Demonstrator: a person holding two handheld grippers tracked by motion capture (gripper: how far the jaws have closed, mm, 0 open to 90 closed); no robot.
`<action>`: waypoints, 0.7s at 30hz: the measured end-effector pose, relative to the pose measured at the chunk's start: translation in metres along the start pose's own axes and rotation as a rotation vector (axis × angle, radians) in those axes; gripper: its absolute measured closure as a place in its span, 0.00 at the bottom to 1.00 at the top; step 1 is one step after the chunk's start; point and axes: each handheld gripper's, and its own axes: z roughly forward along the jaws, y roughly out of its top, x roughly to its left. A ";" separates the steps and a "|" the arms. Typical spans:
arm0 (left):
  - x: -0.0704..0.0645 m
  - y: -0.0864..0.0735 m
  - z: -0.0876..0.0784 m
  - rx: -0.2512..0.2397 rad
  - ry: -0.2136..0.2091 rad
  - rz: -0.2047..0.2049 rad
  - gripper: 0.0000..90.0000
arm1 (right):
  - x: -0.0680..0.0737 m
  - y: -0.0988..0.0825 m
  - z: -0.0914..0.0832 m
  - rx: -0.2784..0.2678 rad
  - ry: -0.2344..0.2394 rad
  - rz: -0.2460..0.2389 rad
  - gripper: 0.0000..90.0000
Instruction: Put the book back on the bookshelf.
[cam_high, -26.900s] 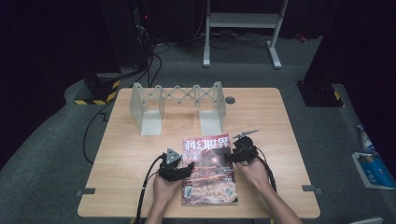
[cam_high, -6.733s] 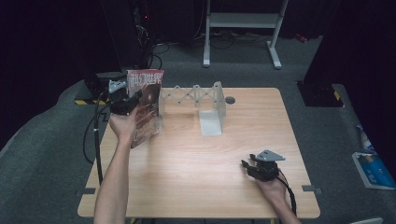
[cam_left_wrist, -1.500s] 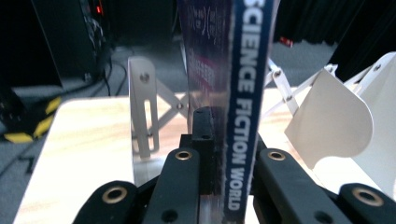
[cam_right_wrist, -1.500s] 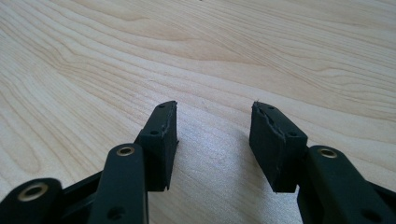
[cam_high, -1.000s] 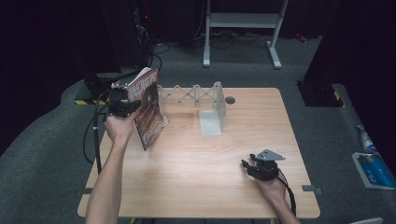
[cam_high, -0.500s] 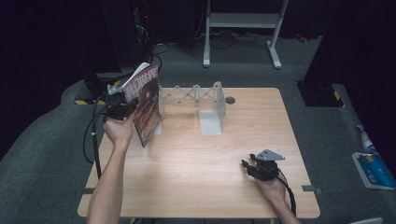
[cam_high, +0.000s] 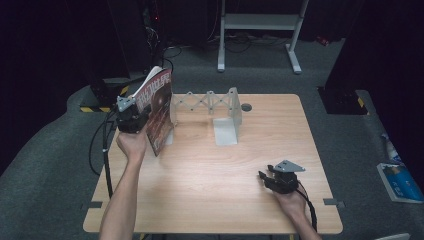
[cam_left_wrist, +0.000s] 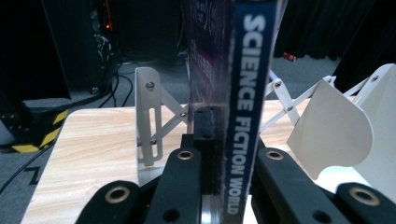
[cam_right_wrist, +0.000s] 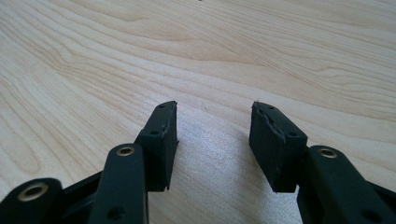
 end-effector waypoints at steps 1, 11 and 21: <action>-0.001 -0.002 0.002 -0.002 -0.002 0.003 0.93 | 0.000 0.000 0.000 0.000 0.000 0.000 0.57; 0.000 -0.001 0.005 0.069 -0.022 0.025 0.92 | 0.000 0.000 0.000 0.000 0.000 0.002 0.57; 0.006 0.006 0.004 0.163 -0.017 0.028 0.91 | 0.000 0.000 0.000 0.001 0.000 0.003 0.57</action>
